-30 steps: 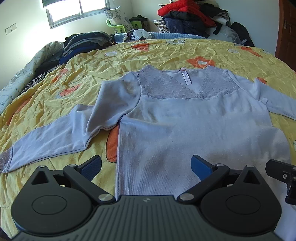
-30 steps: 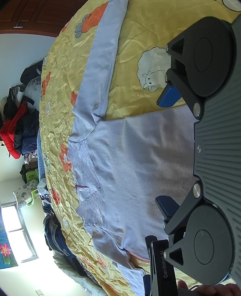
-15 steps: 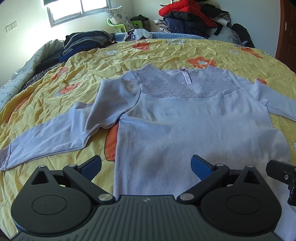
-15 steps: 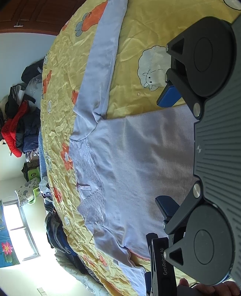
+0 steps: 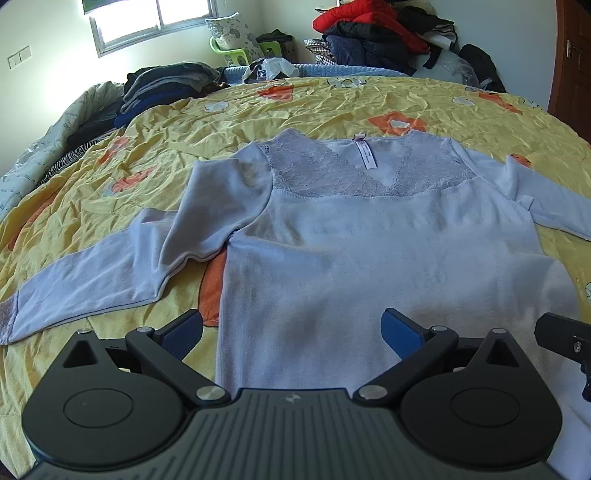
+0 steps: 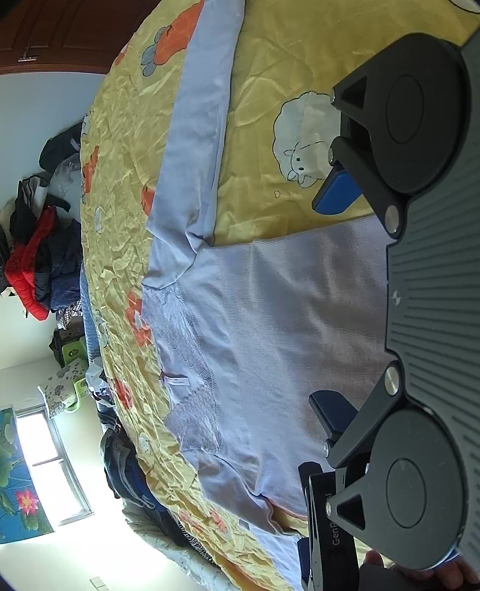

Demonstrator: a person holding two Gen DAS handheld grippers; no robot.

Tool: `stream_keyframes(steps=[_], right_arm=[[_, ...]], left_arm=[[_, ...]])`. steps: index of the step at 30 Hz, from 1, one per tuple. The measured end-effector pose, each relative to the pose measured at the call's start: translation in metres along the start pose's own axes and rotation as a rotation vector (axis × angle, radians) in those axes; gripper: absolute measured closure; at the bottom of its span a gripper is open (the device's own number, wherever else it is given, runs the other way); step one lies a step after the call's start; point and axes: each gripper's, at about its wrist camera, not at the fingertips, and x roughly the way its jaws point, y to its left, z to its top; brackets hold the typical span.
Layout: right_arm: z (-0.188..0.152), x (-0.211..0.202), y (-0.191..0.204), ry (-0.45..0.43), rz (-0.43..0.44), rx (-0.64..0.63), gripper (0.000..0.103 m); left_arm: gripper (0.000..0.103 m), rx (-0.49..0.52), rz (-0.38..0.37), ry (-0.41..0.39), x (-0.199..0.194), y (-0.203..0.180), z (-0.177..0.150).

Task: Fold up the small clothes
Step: 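Move the right gripper toward the lace cuff of the nearest sleeve, then close the right gripper on the lace sleeve cuff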

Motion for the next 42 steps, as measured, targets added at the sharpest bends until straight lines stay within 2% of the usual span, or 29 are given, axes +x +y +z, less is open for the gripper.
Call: stream_keyframes(steps=[13,24,42], right_arm=[[0.002,0.005,-0.014,-0.011,-0.004,0.026,0.001],[0.005,0.008,-0.049,-0.046,0.026,0.115,0.000],[0.007,0.011,-0.106,-0.117,-0.007,0.188,0.000]], left_arm=[[0.000,0.031,-0.004,0.008,0.008,-0.016,0.007],[0.000,0.079,-0.026,0.015,0.016,-0.041,0.011],[0.000,0.126,-0.056,0.001,0.026,-0.070,0.020]])
